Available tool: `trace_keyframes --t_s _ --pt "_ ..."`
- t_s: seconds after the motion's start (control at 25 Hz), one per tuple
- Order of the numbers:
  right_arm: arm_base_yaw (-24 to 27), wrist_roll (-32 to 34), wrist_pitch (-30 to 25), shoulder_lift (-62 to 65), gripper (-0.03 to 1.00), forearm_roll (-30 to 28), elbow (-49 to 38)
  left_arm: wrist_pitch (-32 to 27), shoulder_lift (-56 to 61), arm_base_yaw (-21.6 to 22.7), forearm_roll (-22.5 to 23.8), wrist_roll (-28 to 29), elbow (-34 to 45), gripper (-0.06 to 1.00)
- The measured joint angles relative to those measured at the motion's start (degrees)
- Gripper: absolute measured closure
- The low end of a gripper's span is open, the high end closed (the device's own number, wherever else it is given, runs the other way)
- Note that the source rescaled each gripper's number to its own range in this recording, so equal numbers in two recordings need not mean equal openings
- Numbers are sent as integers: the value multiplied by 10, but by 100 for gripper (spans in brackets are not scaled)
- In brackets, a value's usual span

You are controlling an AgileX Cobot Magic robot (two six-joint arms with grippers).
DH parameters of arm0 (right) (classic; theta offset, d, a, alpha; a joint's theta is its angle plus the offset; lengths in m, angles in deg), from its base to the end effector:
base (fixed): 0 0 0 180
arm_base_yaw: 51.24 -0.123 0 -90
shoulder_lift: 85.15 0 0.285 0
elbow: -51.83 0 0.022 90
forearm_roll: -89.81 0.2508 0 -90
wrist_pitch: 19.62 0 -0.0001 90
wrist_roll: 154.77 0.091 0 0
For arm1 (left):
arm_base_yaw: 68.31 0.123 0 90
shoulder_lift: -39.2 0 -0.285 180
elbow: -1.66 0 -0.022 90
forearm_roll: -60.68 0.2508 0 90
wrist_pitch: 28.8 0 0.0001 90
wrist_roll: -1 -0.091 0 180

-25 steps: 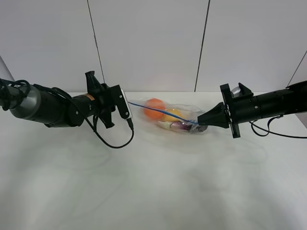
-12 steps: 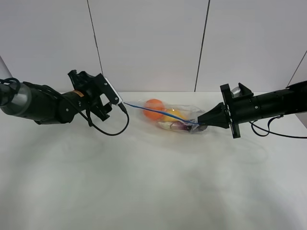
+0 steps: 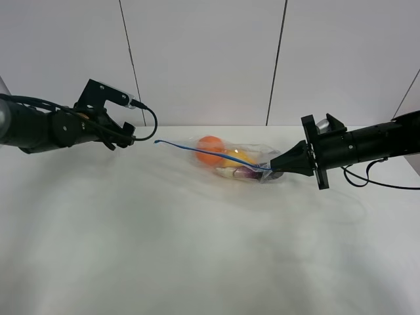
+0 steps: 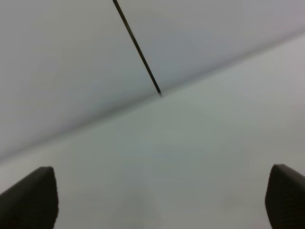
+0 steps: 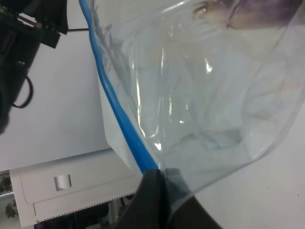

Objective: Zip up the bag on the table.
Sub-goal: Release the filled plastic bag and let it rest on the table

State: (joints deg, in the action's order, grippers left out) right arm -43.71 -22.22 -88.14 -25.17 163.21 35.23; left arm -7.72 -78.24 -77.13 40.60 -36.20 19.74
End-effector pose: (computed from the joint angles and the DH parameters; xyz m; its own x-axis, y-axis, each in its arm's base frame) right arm 0.3438 0.0364 0.1618 -0.9846 0.1572 -0.0761 0.0038 0.4551 0.8904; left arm 0.4011 -0.0509 0.1733 -0.3922 0.3773 -0.8389 0.1746 0.9260 0.3348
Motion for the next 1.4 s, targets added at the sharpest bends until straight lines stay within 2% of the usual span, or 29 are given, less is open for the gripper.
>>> trace_keyframes --t_s 0.24,0.36,0.52,0.64,0.76,0.88,1.04,1.2,1.4 --pt "0 0 0 0 97 0 0 -371 3 57 -8 90 -113 -5" --pt "0 0 0 0 97 0 0 -528 4 77 -10 134 -170 -5" --pt "0 0 0 0 97 0 0 -714 4 86 4 200 -240 -5" --pt "0 0 0 0 97 0 0 -820 4 86 53 278 -282 -5" --pt "0 0 0 0 97 0 0 -889 5 86 100 323 -312 -5" --pt "0 0 -1 0 97 0 0 -901 20 88 134 334 -321 -5" --pt "0 0 -2 0 97 0 0 -904 68 88 151 337 -309 -5" --pt "0 0 -2 0 97 0 0 -904 158 88 153 341 -245 -5" --pt "0 0 -2 0 97 0 0 -906 301 88 174 342 -87 -5"
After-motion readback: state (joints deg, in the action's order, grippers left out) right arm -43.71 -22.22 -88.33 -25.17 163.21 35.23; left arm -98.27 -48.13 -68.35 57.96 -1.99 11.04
